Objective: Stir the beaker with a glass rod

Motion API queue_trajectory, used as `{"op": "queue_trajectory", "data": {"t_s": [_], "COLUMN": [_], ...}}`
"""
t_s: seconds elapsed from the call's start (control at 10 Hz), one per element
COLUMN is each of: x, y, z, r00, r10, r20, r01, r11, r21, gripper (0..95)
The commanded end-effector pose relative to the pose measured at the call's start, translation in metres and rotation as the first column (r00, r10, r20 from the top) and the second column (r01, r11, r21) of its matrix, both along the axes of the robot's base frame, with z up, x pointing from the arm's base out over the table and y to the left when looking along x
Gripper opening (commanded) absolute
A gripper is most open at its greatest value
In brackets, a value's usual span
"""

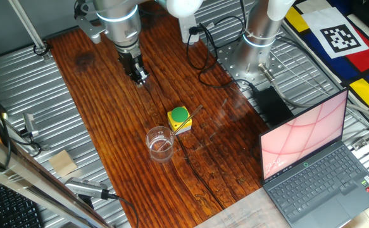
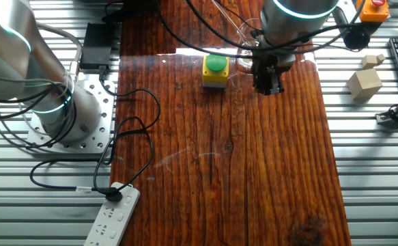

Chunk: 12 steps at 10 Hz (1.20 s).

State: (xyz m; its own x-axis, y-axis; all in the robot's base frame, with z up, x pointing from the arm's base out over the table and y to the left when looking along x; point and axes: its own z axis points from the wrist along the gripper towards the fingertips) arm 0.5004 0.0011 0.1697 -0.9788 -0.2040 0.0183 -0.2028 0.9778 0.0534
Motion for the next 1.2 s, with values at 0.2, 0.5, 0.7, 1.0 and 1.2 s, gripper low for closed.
{"op": "queue_trajectory", "data": {"t_s": [0.2, 0.5, 0.7, 1.0, 1.2], "x": [0.001, 0.017, 0.04, 0.065, 0.084], "y": [0.003, 0.02, 0.037, 0.053, 0.062], "z": [-0.001, -0.003, -0.001, 0.005, 0.013], "r00": [1.0, 0.995, 0.988, 0.978, 0.971], "r10": [-0.013, -0.062, -0.085, -0.104, -0.112], "r20": [-0.014, -0.083, -0.127, -0.18, -0.21], "r01": [0.013, 0.061, 0.084, 0.102, 0.108], "r11": [1.0, 0.998, 0.996, 0.995, 0.994], "r21": [-0.007, -0.011, -0.014, -0.022, -0.028], "gripper": [0.0, 0.0, 0.0, 0.0, 0.0]}}
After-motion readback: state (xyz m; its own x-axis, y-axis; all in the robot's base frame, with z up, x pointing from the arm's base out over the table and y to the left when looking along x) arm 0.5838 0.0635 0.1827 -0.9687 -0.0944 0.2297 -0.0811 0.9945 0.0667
